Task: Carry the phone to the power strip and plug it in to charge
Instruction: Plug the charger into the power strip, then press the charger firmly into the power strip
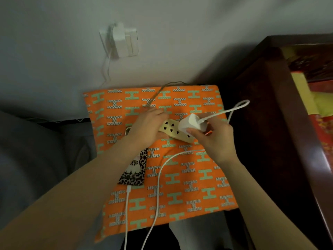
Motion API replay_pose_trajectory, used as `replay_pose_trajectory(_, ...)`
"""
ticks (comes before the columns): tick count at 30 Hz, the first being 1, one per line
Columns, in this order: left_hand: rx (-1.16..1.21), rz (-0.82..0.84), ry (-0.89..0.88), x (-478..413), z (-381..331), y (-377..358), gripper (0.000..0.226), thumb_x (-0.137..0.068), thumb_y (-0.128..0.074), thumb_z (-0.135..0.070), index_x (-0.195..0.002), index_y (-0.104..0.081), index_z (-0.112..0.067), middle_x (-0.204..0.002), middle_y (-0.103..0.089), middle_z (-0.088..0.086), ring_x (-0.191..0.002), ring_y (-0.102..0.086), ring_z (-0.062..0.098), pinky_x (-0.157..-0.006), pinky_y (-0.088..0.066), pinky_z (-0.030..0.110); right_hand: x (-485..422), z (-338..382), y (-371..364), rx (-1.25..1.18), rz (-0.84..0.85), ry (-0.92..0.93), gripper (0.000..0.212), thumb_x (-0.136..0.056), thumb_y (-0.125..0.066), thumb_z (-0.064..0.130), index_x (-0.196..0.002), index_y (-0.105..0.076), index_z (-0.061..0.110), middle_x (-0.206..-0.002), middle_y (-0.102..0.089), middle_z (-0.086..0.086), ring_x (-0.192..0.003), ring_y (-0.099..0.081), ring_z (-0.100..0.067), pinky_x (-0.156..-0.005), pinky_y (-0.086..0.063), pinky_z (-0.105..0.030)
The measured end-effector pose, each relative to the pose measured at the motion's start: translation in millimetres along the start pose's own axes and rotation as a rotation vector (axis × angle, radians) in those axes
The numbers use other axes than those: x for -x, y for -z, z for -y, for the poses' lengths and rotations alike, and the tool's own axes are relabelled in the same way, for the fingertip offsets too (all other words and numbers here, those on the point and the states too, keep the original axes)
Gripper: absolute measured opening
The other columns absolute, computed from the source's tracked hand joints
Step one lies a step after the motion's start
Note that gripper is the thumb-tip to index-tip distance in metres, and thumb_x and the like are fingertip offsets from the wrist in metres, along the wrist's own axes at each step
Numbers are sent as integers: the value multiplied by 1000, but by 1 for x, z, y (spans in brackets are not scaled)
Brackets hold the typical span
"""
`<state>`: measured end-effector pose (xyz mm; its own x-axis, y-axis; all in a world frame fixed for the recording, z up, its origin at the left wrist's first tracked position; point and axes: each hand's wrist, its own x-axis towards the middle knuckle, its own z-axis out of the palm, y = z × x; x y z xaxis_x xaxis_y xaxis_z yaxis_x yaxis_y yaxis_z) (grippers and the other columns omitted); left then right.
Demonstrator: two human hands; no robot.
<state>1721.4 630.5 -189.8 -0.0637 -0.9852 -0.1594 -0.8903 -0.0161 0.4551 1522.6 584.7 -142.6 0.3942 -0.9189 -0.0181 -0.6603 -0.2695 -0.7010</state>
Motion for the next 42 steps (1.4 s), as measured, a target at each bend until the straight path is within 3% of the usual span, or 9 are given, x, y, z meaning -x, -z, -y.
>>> replay_pose_trajectory(5, 79, -7, 37, 1, 1, -4, 65, -70, -75, -40, -127, -57, -16, -129, -60, 1, -121, -51, 19, -105, -39, 34, -2, -3, -13, 41, 46, 41, 28, -75, -79, 26, -90, -66, 6, -85, -65, -4, -69, -55, -13, -57, -46, -25)
replay_pose_trajectory(11, 120, -8, 45, 1, 4, -4, 55, -67, -78, -41, -110, -64, -10, -113, -65, 3, -109, -56, 21, -94, -44, 34, -8, 5, -20, 60, 60, 76, 24, -76, -78, 24, -94, -67, 13, -88, -57, 7, -68, -52, 0, -60, -40, -6)
replay_pose_trajectory(14, 139, -32, 71, 2, 3, -5, 49, -63, -80, -39, -98, -66, -7, -107, -67, 6, -103, -58, 24, -88, -45, 34, -16, 12, -21, 87, 87, 112, 30, -76, -78, 27, -100, -67, 14, -89, -59, 6, -73, -52, -9, -59, -40, -10)
replay_pose_trajectory(19, 148, -19, 118, 1, 0, -7, 51, -66, -77, -43, -106, -67, -13, -98, -64, -3, -99, -58, 19, -85, -48, 34, -23, 22, -22, 319, 76, 198, 27, -75, -77, 26, -95, -67, 13, -91, -68, -4, -84, -58, -22, -59, -49, -33)
replay_pose_trajectory(25, 173, -29, 132, 2, 0, -8, 46, -67, -77, -43, -102, -67, -15, -89, -59, -7, -95, -56, 17, -83, -47, 32, -28, 29, -25, 381, 118, 174, 23, -76, -75, 28, -90, -69, 11, -83, -72, -7, -71, -65, -26, -56, -49, -31)
replay_pose_trajectory(28, 199, -3, 113, 2, 2, -7, 54, -66, -78, -41, -110, -66, -12, -110, -69, -1, -106, -58, 19, -92, -47, 37, -22, 20, -20, 322, 219, 110, 25, -84, -66, 34, -86, -69, 10, -75, -70, -8, -66, -63, -25, -55, -51, -36)
replay_pose_trajectory(30, 220, -7, 106, 3, 2, -7, 58, -65, -78, -39, -115, -66, -13, -118, -68, 0, -112, -57, 19, -96, -45, 40, -18, 17, -19, 261, 192, 98, 27, -84, -66, 35, -85, -68, 8, -72, -69, -9, -62, -62, -26, -54, -51, -39)
replay_pose_trajectory(36, 180, -21, 144, 2, -3, -8, 49, -66, -79, -39, -104, -67, -11, -111, -69, 4, -107, -58, 22, -92, -47, 41, -16, 19, -29, 245, 140, 141, 27, -77, -77, 23, -96, -70, 5, -81, -73, -17, -72, -67, -37, -60, -55, -45)
replay_pose_trajectory(42, 135, 30, 142, 2, -10, -1, 48, -71, -75, -34, -112, -63, -11, -116, -65, 4, -112, -55, 22, -94, -45, 36, -14, 12, -34, 256, 174, 83, 26, -84, -67, 38, -87, -66, 13, -80, -69, -7, -70, -63, -26, -55, -44, -32)
